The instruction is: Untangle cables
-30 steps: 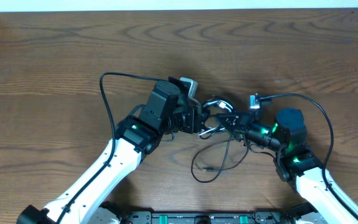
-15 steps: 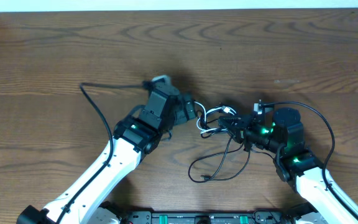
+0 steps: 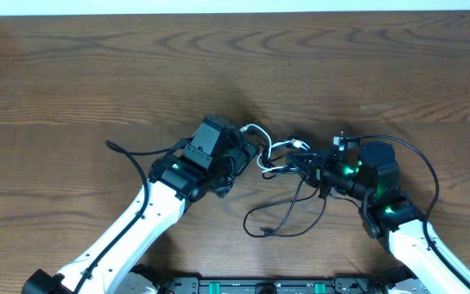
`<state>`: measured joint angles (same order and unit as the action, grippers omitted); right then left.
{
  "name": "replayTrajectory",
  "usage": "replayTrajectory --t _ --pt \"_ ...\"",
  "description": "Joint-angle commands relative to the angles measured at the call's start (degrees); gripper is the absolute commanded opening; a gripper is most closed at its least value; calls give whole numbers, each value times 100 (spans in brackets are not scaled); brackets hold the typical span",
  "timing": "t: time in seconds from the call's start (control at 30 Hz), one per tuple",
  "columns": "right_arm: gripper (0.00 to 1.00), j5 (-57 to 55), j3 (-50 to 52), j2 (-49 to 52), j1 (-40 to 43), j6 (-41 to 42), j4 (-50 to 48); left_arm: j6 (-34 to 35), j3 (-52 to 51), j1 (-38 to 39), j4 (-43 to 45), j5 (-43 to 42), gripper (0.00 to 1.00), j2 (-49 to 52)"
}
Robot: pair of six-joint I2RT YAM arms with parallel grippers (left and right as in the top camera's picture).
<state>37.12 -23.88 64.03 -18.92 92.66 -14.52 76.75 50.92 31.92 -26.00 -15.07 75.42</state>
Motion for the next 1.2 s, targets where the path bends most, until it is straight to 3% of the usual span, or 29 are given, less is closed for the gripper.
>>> replayTrajectory --t 0.0,0.07,0.2,0.27,0.67,0.83,0.97,1.0,1.1,1.17 --pt "1 428 -44 -28 61 37 -199 203 57 -13 127 -205 94 -17" --pt "1 575 -44 -28 61 -13 -393 205 57 -13 197 -205 93 -17" --pt "1 702 -44 -28 61 -11 -699 295 57 -7 216 -271 64 -17" --pt "1 719 -44 -28 61 -11 -815 310 57 -7 216 -304 59 -17" --pt "1 1099 -44 -28 50 33 -1139 382 57 -7 918 -382 59 -17" --pt "1 1104 -44 -28 50 33 -1384 610 57 -7 925 -400 67 -17" --pt "1 1106 -44 -28 50 35 -1381 612 57 -7 997 -400 67 -17" --pt "1 1108 -44 -28 50 35 -1381 612 57 -7 1054 -398 63 -17" --pt "1 1156 -44 -28 46 35 -1379 610 57 -9 1298 -396 31 -17" --pt "1 1213 -44 -28 44 31 -1377 610 57 -9 1576 -398 20 -17"
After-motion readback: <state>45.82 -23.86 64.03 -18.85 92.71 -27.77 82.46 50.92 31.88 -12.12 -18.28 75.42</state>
